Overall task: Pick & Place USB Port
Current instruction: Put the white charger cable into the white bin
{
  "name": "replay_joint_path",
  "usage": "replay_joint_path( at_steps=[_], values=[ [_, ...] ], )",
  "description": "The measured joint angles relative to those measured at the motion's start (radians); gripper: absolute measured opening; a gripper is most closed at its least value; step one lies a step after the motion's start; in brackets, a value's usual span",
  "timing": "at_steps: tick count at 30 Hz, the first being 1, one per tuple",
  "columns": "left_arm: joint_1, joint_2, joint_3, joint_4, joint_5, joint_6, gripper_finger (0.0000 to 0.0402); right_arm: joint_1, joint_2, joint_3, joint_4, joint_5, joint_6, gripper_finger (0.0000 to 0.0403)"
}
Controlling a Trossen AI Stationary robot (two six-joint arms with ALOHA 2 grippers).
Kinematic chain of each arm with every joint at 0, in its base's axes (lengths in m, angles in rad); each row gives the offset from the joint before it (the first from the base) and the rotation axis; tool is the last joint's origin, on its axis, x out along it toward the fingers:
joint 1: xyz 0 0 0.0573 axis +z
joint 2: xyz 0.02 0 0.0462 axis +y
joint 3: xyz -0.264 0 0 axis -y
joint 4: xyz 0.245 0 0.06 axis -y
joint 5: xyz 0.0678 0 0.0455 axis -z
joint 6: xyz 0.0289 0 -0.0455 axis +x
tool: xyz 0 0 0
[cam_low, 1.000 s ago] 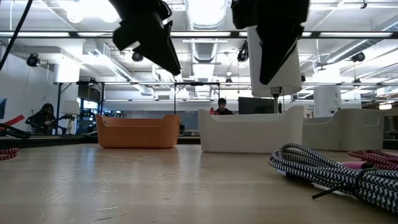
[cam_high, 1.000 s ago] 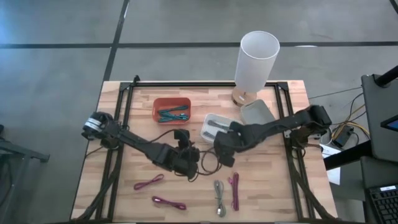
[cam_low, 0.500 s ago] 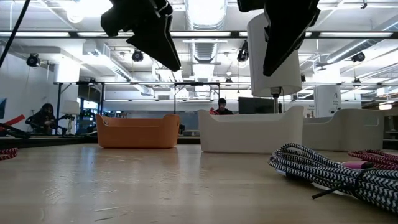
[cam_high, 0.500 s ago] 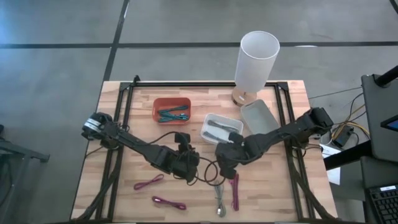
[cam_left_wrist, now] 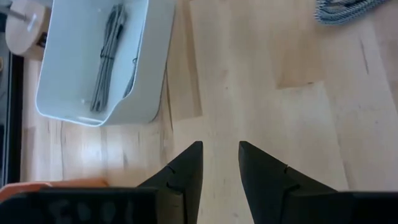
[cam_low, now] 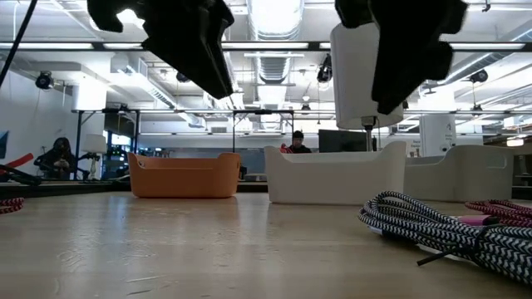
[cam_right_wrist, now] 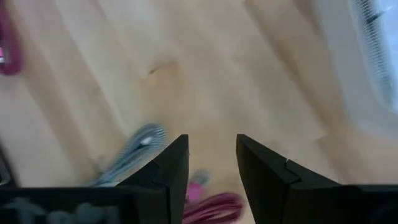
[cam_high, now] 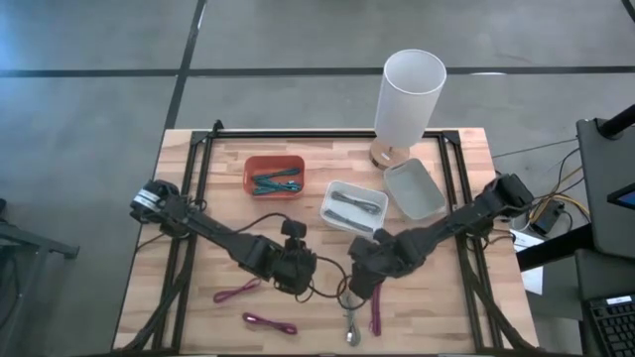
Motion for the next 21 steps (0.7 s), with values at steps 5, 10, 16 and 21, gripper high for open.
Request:
replay_joint_path(
  at_steps=[5, 10, 16, 21],
  values=[
    [-0.026, 0.000, 0.000, 0.018, 0.001, 0.020, 0.0115, 0.059, 0.024, -0.036, 0.130, -0.004, 0.064, 0.0126],
    [-0.070, 0.000, 0.000, 0.019, 0.006, 0.058, 0.0115, 0.093, 0.073, -0.025, 0.192, -0.004, 0.176, 0.0116],
    [-0.121, 0.000, 0.000, 0.017, 0.006, 0.092, 0.0115, 0.102, 0.160, 0.019, 0.192, -0.017, 0.231, 0.0109],
    [-0.149, 0.000, 0.000, -0.003, 0.006, 0.098, 0.0115, 0.102, 0.236, 0.080, 0.195, -0.032, 0.269, 0.0117]
  ],
)
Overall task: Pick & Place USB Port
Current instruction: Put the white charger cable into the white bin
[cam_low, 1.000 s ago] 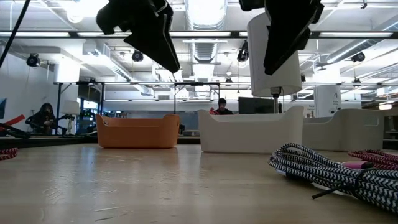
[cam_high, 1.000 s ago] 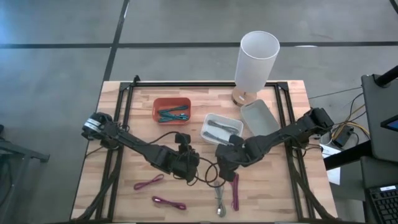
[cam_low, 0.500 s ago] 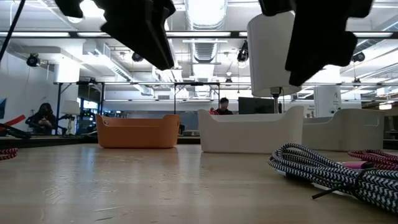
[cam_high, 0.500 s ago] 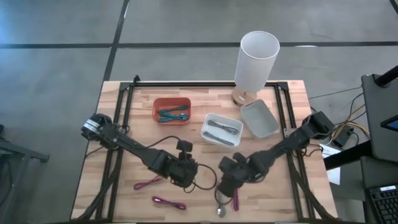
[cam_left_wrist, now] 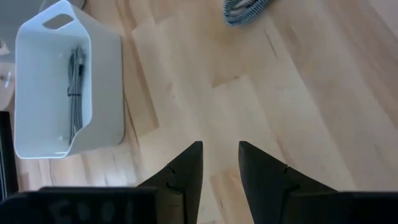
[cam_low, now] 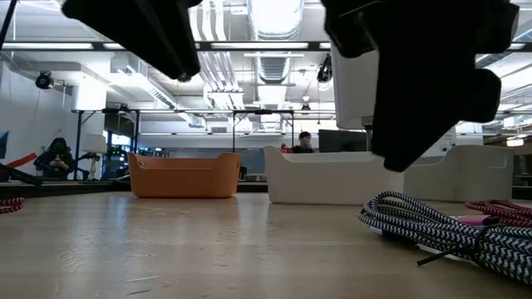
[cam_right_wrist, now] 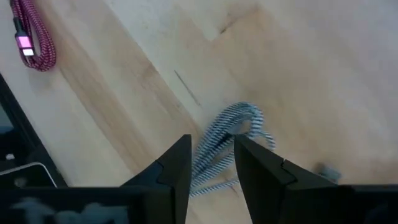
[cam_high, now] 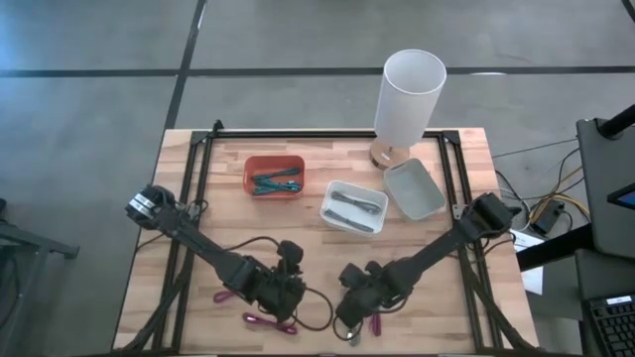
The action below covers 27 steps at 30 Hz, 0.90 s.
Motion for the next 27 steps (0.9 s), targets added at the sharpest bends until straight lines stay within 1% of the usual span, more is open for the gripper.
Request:
replay_joint_path(
  at_steps=[3, 8, 12, 16, 19, 27],
  values=[
    [-0.007, 0.000, 0.000, -0.025, -0.001, 0.004, 0.0115, 0.000, 0.049, 0.042, -0.001, -0.020, 0.003, 0.0122],
    [-0.008, 0.000, -0.001, -0.044, 0.000, 0.005, 0.0115, 0.000, 0.110, 0.131, -0.051, -0.014, -0.067, 0.0129],
    [-0.010, 0.000, -0.001, -0.053, 0.001, 0.005, 0.0115, 0.003, 0.134, 0.227, -0.180, 0.009, -0.065, 0.0135],
    [-0.013, 0.000, -0.002, -0.058, 0.002, 0.005, 0.0115, 0.005, 0.136, 0.286, -0.338, 0.029, 0.025, 0.0140],
    [-0.013, 0.000, -0.002, -0.057, 0.002, 0.005, 0.0115, 0.004, 0.135, 0.285, -0.382, 0.039, 0.091, 0.0141],
    [-0.013, 0.000, -0.002, -0.055, 0.002, 0.000, 0.0115, -0.001, 0.140, 0.244, -0.351, 0.008, 0.120, 0.0140]
  ],
)
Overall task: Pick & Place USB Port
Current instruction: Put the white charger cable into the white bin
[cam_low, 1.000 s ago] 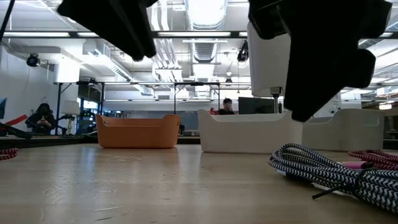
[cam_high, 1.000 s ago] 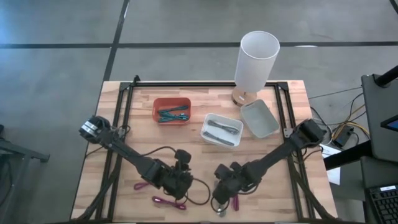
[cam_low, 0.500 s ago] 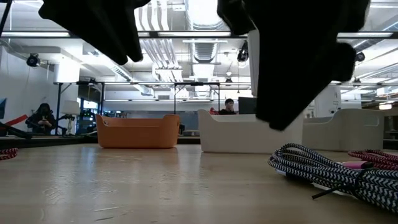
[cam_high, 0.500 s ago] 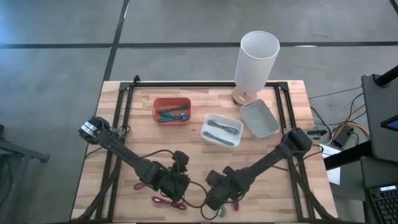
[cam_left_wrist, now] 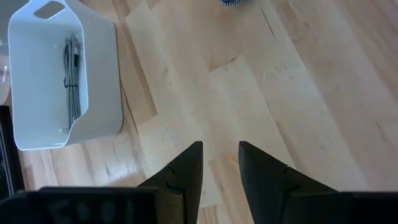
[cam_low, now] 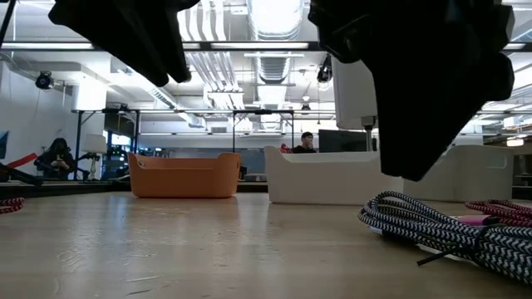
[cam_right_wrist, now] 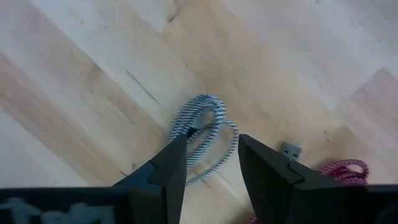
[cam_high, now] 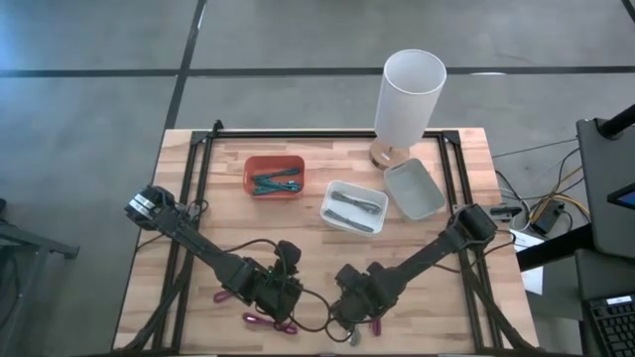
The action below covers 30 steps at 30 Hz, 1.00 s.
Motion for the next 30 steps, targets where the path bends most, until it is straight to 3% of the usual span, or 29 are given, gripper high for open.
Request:
replay_joint_path(
  at_steps=[19, 30],
  values=[
    [-0.002, 0.000, 0.000, -0.004, 0.001, -0.028, 0.0115, -0.023, 0.000, -0.072, 0.050, -0.049, 0.074, 0.0110],
    [-0.002, 0.000, 0.000, -0.008, 0.001, -0.028, 0.0115, -0.040, 0.000, -0.078, 0.146, -0.051, 0.039, 0.0046]
  ],
)
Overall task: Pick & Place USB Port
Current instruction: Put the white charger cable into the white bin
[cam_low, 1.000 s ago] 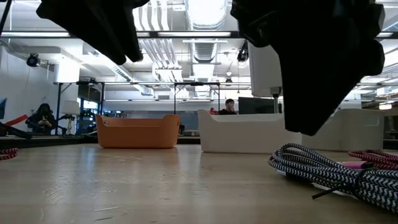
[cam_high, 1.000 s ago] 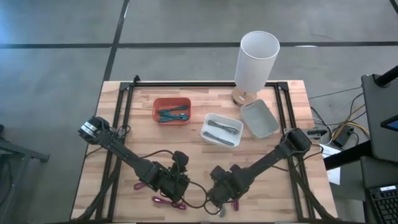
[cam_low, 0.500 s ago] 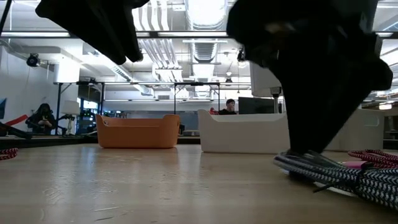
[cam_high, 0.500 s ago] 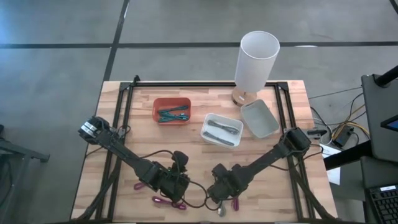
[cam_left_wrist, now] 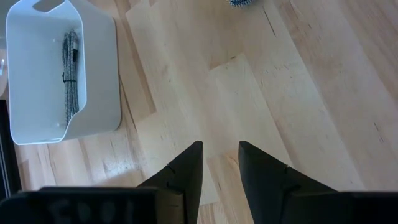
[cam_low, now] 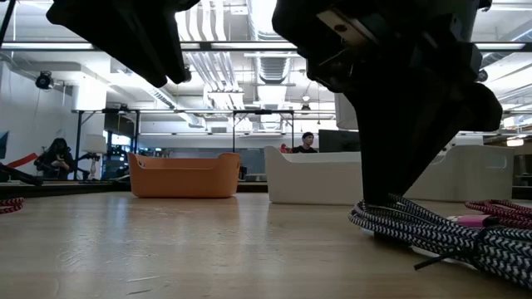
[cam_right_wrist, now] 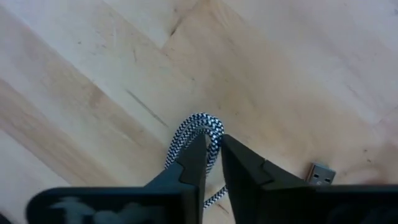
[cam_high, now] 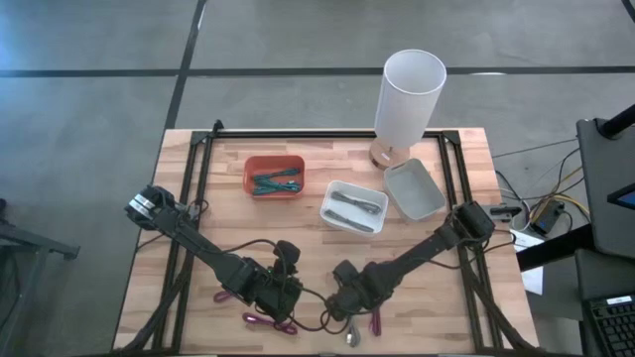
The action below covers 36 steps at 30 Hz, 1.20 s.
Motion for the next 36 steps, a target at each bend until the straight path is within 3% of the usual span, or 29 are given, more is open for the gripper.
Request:
replay_joint_path(
  at_steps=[4, 9, 15, 26, 31, 36],
  values=[
    [0.000, 0.000, 0.000, -0.007, 0.000, 0.000, 0.0115, 0.001, 0.000, -0.002, 0.002, -0.016, -0.018, 0.0015],
    [0.000, 0.000, 0.000, -0.007, 0.000, 0.000, 0.0115, 0.000, 0.000, -0.002, 0.003, -0.022, -0.040, 0.0010],
    [0.000, 0.000, 0.000, -0.008, 0.000, 0.000, 0.0115, -0.013, 0.000, 0.010, 0.025, 0.007, -0.223, 0.0009],
    [0.000, 0.000, 0.000, -0.008, 0.000, 0.025, 0.0115, -0.021, -0.019, 0.095, 0.007, 0.151, -0.398, 0.0009],
    [0.000, 0.000, 0.000, -0.039, 0.000, 0.026, 0.0115, -0.024, -0.037, 0.145, -0.096, 0.179, -0.419, 0.0009],
    [-0.001, 0.000, 0.000, -0.061, 0.000, 0.024, 0.0115, -0.029, -0.054, 0.215, -0.315, 0.297, -0.422, 0.0008]
  ],
)
